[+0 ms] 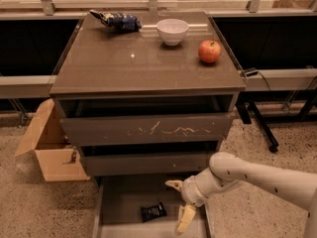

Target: Pick rxbar blueberry from bottom drawer and place on counter

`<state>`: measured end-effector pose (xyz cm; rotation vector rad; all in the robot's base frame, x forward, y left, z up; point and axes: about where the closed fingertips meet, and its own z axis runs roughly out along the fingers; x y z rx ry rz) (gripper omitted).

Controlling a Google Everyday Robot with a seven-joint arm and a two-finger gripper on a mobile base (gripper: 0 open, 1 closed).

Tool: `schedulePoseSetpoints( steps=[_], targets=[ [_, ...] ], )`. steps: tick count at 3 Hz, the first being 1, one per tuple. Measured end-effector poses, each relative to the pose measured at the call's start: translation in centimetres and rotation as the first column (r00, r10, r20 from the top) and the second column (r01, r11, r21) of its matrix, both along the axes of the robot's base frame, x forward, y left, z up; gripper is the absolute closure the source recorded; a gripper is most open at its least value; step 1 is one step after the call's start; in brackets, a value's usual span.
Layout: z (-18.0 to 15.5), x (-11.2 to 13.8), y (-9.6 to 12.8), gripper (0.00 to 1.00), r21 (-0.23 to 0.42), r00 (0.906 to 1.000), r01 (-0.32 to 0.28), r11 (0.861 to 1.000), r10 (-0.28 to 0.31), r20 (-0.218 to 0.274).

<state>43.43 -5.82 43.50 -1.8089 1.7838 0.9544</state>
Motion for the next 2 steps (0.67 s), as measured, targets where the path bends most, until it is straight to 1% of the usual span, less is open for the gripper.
schedulePoseSetpoints(
  steps=[1,2],
  targets=[
    [-2.1,0.6,0.3,0.0,0.0,0.9999,-0.012,1.0,0.012,-0.007],
    [-6.5,1.5,0.5,0.0,-0.026,0.9983,-0.045,0.999,0.046,0.037]
  ],
)
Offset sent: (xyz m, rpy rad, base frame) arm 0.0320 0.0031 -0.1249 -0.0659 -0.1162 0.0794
